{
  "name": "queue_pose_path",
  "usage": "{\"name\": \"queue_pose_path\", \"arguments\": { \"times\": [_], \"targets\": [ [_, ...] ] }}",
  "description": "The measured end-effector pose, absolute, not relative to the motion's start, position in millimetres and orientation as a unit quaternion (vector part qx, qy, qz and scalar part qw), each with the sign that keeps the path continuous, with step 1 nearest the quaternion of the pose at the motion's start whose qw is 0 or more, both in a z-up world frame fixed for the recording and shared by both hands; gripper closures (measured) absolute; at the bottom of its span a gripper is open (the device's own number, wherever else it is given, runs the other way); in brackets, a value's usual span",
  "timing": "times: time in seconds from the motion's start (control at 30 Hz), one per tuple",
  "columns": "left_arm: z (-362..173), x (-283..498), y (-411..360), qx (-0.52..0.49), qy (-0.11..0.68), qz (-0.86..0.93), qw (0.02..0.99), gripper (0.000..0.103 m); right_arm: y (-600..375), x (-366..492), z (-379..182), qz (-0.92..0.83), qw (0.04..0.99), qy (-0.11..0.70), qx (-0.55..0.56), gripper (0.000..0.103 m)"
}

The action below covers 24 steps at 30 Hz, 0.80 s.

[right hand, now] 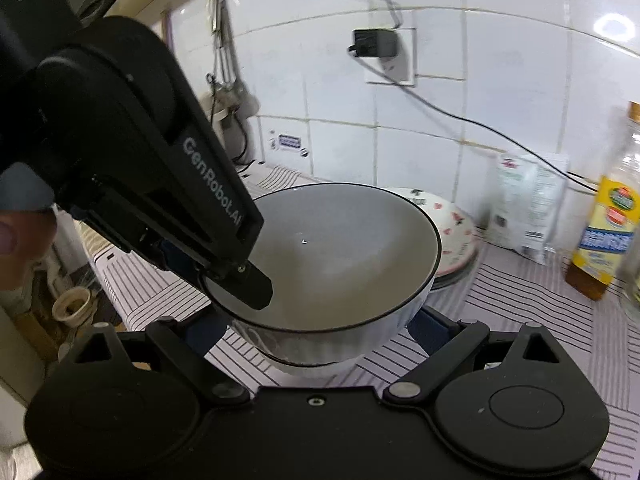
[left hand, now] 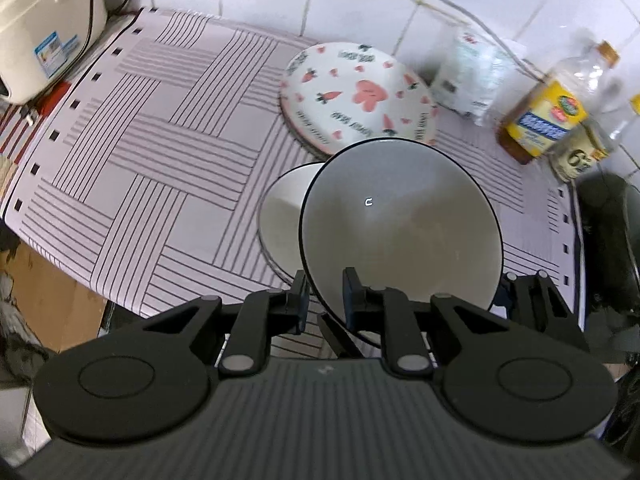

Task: Organize plates and bowls
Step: 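Carry the third bowl onto the bowl stack and open the left gripper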

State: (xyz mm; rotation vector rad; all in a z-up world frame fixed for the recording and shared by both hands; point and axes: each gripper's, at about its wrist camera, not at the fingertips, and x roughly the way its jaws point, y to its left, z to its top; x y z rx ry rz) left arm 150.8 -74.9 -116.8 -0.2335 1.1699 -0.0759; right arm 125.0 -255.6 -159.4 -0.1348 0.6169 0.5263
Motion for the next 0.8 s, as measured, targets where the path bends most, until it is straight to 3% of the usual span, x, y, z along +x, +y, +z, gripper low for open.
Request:
{"name": "queue_pose_path", "arguments": {
  "times": [0.8],
  "targets": [
    [-165,203,-70,-0.083,0.626,-0.012,0.776,0.082,-209,165,-184,0.258,0.879,0.356,-0.184,0.002]
  ]
}}
